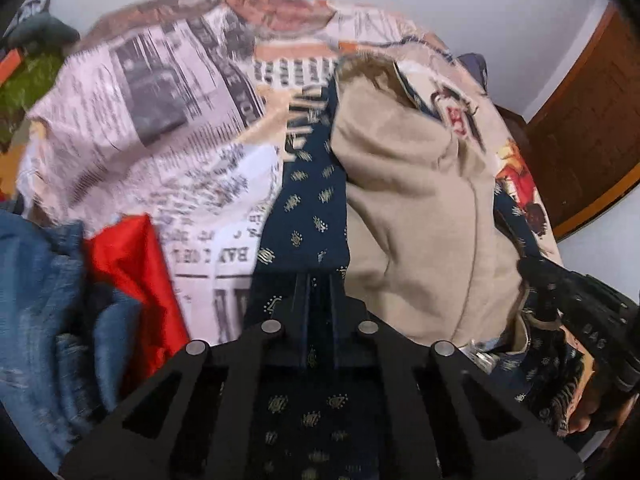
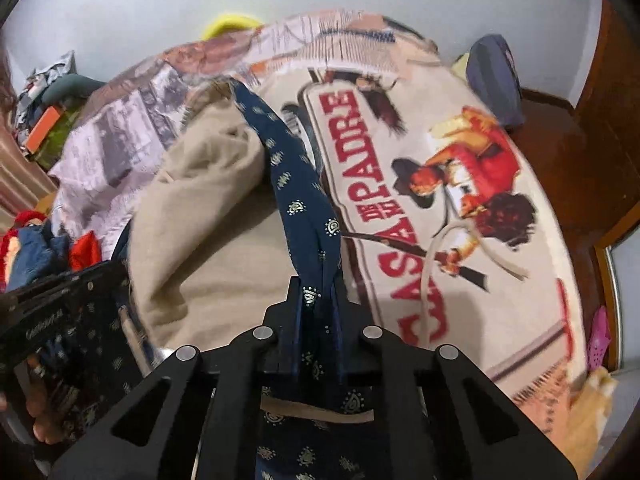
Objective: Fold large clothes
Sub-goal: 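Grasp the hood edge with the left tool while the right tool grasps the hood's other edge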
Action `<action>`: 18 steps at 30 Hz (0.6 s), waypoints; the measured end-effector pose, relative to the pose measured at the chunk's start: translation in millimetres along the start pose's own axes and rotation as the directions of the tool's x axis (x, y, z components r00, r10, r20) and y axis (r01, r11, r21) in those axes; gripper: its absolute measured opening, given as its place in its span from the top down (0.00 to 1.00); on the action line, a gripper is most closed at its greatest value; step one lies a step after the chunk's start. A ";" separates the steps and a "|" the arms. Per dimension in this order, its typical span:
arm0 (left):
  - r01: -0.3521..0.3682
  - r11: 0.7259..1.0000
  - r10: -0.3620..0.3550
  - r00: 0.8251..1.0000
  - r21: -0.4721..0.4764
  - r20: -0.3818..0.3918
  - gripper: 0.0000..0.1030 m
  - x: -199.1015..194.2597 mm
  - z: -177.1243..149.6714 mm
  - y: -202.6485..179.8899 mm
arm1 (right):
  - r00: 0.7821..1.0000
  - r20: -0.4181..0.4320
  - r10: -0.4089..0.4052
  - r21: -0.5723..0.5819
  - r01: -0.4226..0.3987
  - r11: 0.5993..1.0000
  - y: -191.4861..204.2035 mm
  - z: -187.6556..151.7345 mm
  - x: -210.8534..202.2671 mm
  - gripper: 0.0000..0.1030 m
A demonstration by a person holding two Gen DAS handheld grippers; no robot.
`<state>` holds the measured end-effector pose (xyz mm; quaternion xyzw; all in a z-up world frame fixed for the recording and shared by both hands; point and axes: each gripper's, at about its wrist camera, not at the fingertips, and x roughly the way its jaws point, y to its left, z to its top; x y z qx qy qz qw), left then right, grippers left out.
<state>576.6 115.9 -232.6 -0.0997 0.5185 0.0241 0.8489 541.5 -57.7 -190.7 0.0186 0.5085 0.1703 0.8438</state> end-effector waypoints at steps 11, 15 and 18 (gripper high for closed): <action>0.105 0.988 -0.117 0.987 0.112 0.109 0.94 -136.3 -59.1 -2.3 | 0.986 0.137 0.092 -0.141 -0.072 0.987 23.7 -52.4 -129.1 0.90; 0.122 0.980 -0.137 0.987 0.160 0.085 0.94 -162.7 -105.1 -5.8 | 0.984 0.145 0.108 -0.191 -0.079 0.978 28.3 -90.0 -160.5 0.90; 0.117 0.974 -0.131 0.989 0.195 0.062 0.95 -171.4 -146.4 -8.1 | 0.984 0.127 0.123 -0.194 -0.097 0.976 25.7 -116.8 -170.9 0.90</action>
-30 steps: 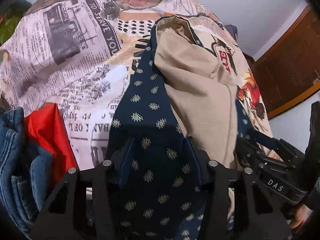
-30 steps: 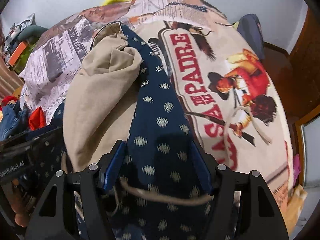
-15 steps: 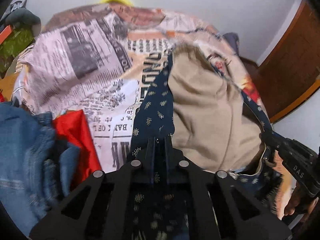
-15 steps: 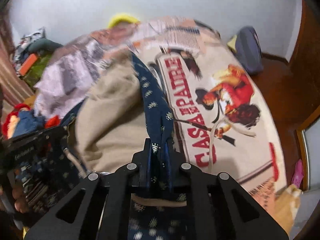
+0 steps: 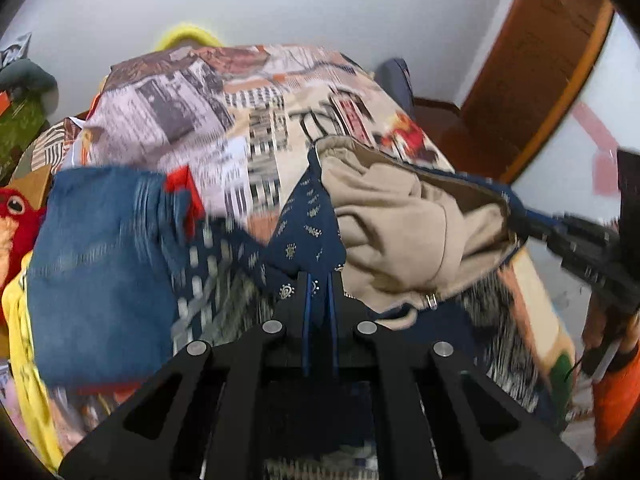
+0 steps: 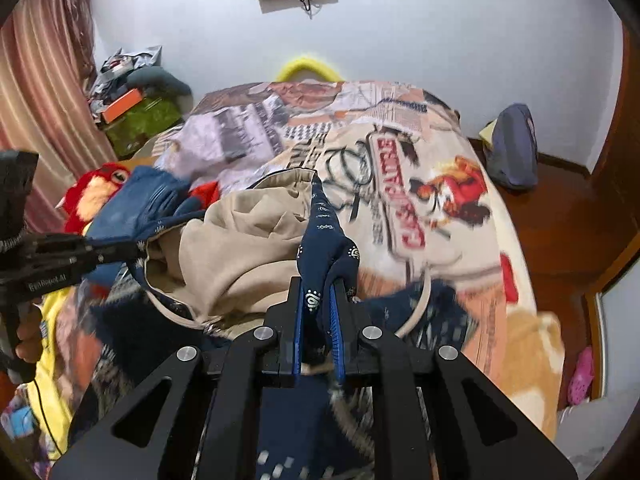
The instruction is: Fold large clothes
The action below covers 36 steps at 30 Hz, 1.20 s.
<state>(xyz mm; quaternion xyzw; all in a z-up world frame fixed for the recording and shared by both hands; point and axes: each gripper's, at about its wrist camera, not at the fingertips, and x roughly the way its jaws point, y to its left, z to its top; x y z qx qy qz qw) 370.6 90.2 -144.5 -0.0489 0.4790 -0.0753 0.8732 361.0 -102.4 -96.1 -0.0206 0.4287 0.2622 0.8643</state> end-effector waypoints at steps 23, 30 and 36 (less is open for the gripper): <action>-0.055 0.998 0.055 0.998 0.011 -0.008 0.71 -8.4 -71.3 -9.1 | 0.991 -0.031 -0.127 -0.012 0.127 0.992 -0.1 -69.3 -22.8 0.85; -0.055 0.997 0.053 0.998 0.048 0.041 0.50 -2.4 -29.5 -21.7 | 0.993 0.033 -0.118 0.002 0.118 0.993 1.5 -43.7 -16.1 0.57; -0.061 0.992 0.060 0.998 0.108 0.009 0.47 36.9 -4.5 -32.9 | 0.996 -0.013 -0.090 0.013 0.090 0.996 -6.1 -28.8 24.1 0.57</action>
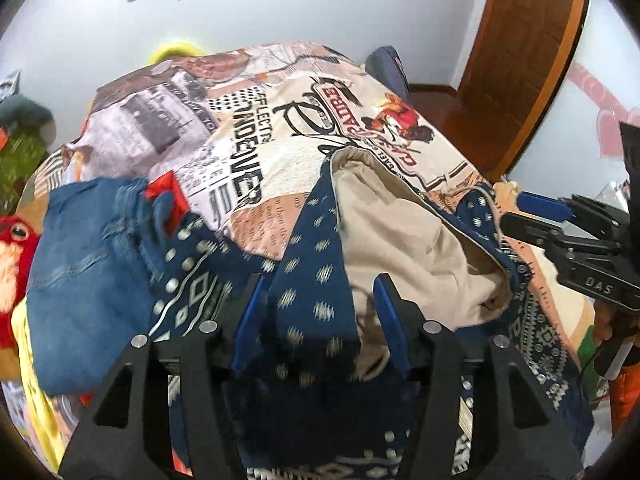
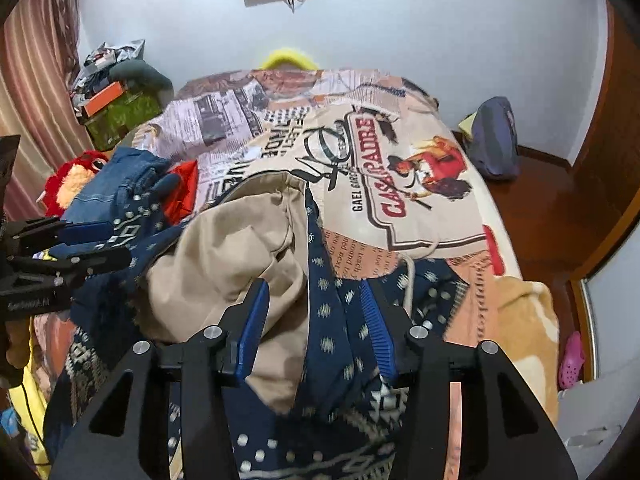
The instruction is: Fold large clothes
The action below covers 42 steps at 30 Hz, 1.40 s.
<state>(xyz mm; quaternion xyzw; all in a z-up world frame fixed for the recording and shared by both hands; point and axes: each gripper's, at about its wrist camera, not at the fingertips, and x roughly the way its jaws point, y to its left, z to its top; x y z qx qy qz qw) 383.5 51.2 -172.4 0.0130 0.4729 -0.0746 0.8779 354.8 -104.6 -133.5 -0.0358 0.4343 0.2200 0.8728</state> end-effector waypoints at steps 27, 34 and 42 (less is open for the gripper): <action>0.095 0.990 -0.101 0.994 -0.109 -0.048 0.92 45.4 15.7 30.6 | 0.987 -0.071 0.144 0.054 -0.141 0.989 -3.3 24.7 63.8 0.90; 0.110 0.991 -0.107 0.993 -0.078 0.041 0.92 -25.4 3.2 13.8 | 0.990 0.030 0.135 -0.017 -0.135 0.991 13.7 23.1 -9.3 0.93; 0.109 0.992 -0.108 0.994 -0.056 0.024 0.92 -65.4 -45.1 -8.7 | 0.992 0.036 0.120 -0.031 -0.119 0.992 22.2 -18.0 -57.5 0.94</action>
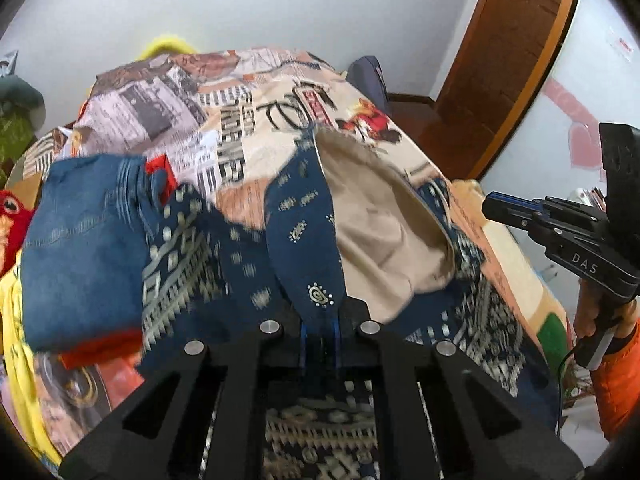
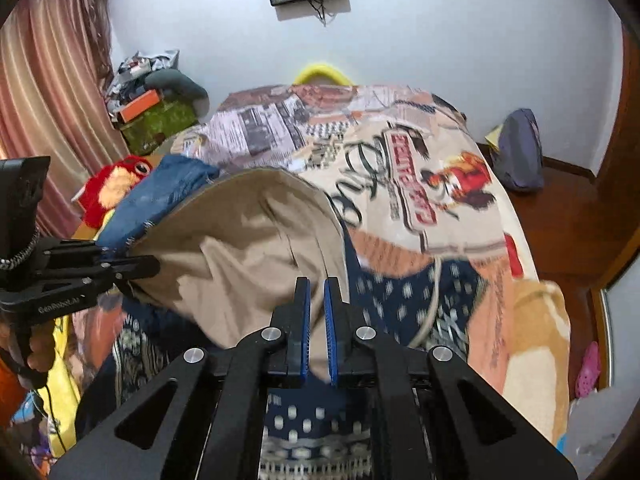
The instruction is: Fold large clothes
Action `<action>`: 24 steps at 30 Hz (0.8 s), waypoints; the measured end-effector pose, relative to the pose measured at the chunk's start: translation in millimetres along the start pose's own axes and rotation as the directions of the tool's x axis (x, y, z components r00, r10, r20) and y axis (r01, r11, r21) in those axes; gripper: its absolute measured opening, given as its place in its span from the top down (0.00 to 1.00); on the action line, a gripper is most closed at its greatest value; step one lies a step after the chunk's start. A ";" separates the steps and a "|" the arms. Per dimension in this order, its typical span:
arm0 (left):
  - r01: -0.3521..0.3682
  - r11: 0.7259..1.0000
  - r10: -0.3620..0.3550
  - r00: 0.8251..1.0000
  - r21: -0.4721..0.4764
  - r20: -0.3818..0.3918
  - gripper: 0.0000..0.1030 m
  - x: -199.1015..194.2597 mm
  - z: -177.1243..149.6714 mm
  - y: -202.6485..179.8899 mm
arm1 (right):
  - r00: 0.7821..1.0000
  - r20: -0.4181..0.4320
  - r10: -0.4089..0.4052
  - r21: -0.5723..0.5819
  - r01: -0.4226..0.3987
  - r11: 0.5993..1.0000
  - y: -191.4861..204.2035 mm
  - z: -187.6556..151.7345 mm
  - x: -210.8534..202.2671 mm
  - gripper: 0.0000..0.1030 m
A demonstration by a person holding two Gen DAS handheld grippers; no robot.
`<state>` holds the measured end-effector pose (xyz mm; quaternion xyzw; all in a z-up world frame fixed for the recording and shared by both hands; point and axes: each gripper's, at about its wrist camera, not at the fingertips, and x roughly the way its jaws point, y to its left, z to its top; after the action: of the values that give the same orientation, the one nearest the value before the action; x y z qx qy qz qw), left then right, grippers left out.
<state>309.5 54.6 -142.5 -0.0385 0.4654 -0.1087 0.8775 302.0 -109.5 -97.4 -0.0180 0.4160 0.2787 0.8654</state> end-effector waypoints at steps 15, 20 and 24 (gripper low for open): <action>-0.038 0.996 0.024 0.986 -0.083 -0.162 0.79 21.3 -74.3 24.3 | 0.991 -0.121 -0.064 0.024 0.067 0.997 -4.3 -68.4 -1.2 0.94; -0.071 0.997 0.069 0.995 -0.030 -0.068 0.54 -3.1 -53.8 16.6 | 0.992 -0.096 -0.082 -0.029 0.080 0.996 4.3 -56.8 -5.0 0.85; -0.058 0.997 0.058 0.998 -0.044 -0.018 0.54 -11.1 -29.5 19.9 | 0.996 -0.052 -0.072 -0.038 0.070 0.997 11.5 -40.7 -2.6 0.64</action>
<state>282.2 77.4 -153.5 -0.0434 0.4761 -0.0732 0.8752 266.1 -111.7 -119.7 -0.0559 0.4328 0.2546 0.8630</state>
